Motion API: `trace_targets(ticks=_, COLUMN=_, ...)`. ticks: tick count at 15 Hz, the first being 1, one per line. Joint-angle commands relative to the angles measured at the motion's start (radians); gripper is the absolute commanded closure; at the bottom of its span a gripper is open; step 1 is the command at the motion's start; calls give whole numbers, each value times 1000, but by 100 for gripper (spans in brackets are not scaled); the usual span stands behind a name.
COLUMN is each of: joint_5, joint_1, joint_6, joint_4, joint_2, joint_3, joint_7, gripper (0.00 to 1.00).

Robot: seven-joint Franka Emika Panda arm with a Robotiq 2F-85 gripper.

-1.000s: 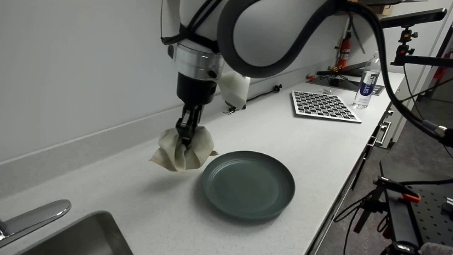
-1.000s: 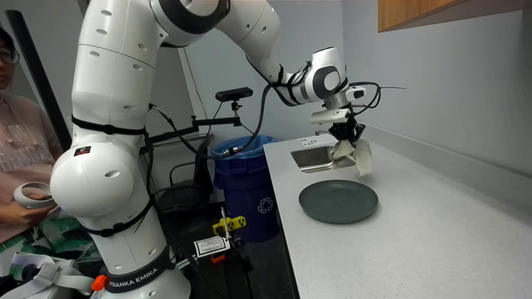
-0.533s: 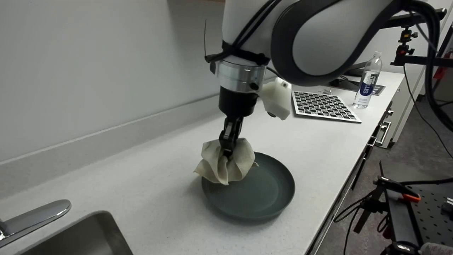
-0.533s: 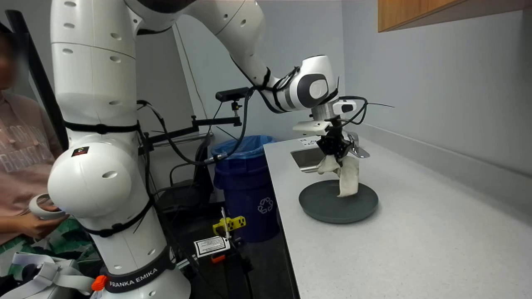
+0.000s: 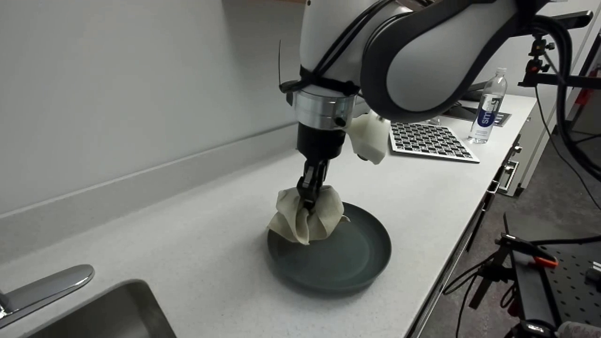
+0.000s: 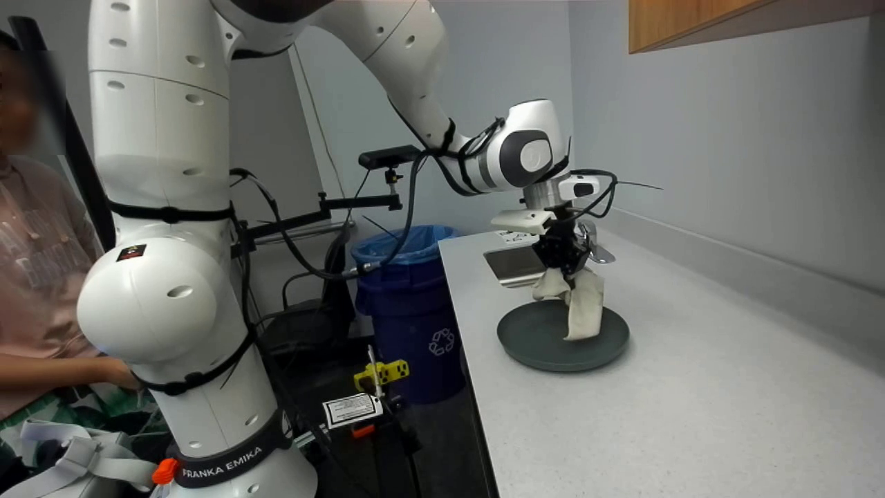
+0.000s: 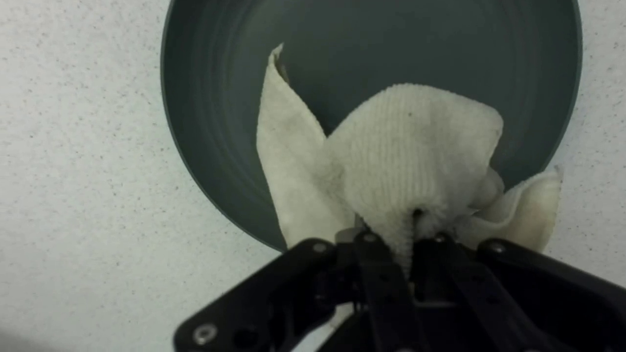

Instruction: Use the white towel to wipe the the plate

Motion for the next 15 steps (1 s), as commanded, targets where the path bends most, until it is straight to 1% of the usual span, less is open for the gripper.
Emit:
trace_targets(ticks=1, joint_5=-10, joint_1=-8, joint_6=-22, joint_4=86, joint_2=83, joint_3=4, joint_7=-22, gripper=97)
trace_targets(ticks=4, joint_5=-5, joint_1=-8, joint_6=-4, joint_4=117, joint_2=136, joint_3=6, joint_7=-42, gripper=97)
trace_targets(ticks=8, joint_5=15, joint_1=-16, joint_6=8, joint_4=130, joint_2=168, joint_3=13, joint_7=-69, gripper=97)
trace_targets(ticks=11, joint_5=41, joint_1=-27, joint_6=4, joint_4=117, joint_2=152, joint_3=36, joint_7=-107, gripper=97)
trace_targets(ticks=15, joint_5=96, joint_1=-50, joint_6=-14, joint_4=67, joint_2=105, joint_3=85, joint_7=-202, gripper=97)
